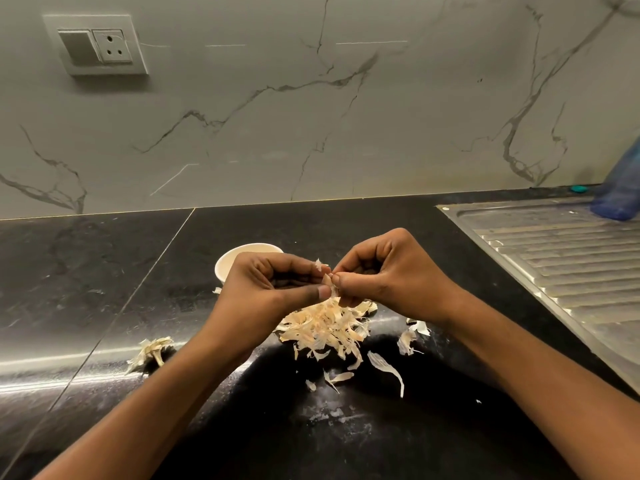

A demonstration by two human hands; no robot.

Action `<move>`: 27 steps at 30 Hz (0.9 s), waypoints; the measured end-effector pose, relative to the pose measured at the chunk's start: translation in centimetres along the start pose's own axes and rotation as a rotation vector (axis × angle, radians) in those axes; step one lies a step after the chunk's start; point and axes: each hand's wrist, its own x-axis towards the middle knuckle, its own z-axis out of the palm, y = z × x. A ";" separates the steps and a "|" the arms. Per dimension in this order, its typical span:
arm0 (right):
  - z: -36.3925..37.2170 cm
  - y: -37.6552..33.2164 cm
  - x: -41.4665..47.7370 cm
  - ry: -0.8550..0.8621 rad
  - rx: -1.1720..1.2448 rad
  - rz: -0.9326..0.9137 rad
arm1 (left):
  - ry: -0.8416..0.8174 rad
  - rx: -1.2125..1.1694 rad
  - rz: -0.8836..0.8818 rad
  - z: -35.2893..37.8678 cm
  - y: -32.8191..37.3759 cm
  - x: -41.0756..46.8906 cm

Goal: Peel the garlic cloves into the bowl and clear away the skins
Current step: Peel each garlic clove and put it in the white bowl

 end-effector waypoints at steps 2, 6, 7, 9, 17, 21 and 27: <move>-0.2 0.0 0.1 0.021 0.008 -0.001 | -0.006 -0.046 -0.018 0.1 0.2 0.0; -0.3 0.1 0.2 0.044 0.038 0.001 | -0.005 -0.114 -0.059 0.0 0.4 0.0; -0.3 0.1 0.2 0.048 0.049 0.001 | -0.002 -0.129 -0.065 0.1 0.4 0.0; -0.4 0.0 0.2 0.052 0.060 -0.005 | 0.000 -0.135 -0.071 0.2 0.2 0.1; -0.5 -0.2 0.2 0.037 0.023 -0.010 | 0.004 -0.184 -0.112 0.1 -0.1 0.1; -1.6 -0.2 0.1 0.023 -0.081 -0.011 | 0.027 -0.300 -0.147 -0.1 -0.1 0.3; -1.3 -0.2 -0.1 -0.105 -0.158 0.010 | 0.040 -0.286 -0.157 -0.1 -0.1 0.5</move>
